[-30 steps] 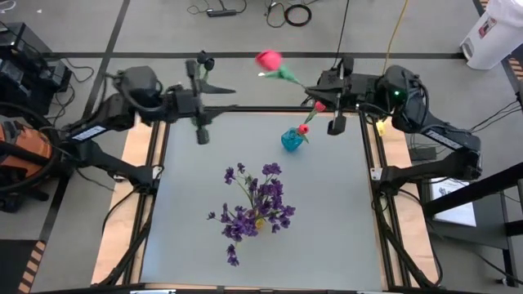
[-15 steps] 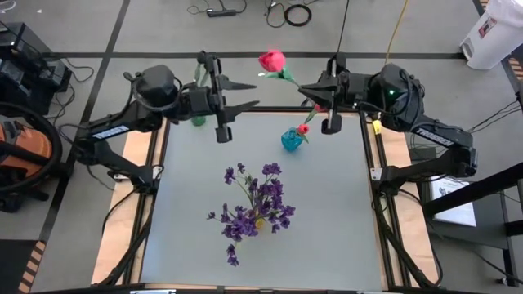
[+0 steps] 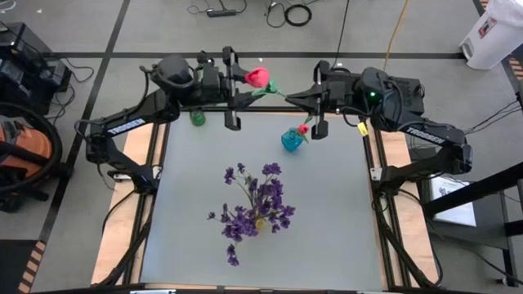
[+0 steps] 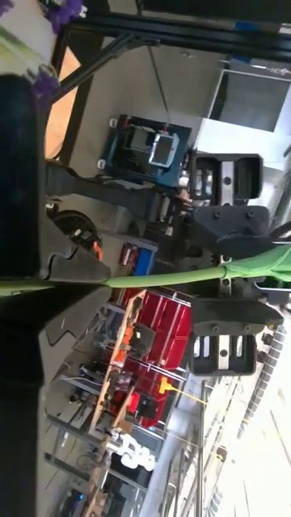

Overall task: Sort flowers into vase by color
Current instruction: Put the pink flower into the blue vase

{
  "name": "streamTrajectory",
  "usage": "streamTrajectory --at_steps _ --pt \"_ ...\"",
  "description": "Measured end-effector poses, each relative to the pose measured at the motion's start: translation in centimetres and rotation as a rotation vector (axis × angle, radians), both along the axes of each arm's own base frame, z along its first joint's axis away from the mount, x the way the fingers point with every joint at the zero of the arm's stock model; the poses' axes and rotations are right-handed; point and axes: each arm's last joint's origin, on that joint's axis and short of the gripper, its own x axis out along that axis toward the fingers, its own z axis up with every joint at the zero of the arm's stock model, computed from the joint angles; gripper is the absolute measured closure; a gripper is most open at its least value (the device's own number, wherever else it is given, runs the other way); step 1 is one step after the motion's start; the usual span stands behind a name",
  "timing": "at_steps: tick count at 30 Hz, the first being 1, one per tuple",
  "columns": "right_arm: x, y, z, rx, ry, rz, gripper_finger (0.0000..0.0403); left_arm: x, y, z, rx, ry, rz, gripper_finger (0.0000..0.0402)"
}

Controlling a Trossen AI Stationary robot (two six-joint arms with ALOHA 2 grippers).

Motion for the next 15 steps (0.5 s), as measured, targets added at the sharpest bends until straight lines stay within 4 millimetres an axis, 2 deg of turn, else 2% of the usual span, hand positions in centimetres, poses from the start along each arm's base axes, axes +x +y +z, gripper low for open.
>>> streamTrajectory --at_steps 7,15 --pt "1.06 -0.66 -0.50 -0.001 -0.007 -0.014 0.0402 0.35 0.13 -0.43 -0.022 0.033 -0.069 0.0254" --pt "0.66 -0.51 0.10 0.010 -0.052 -0.010 0.0402 0.42 0.15 -0.65 -0.022 0.055 -0.071 0.0254"
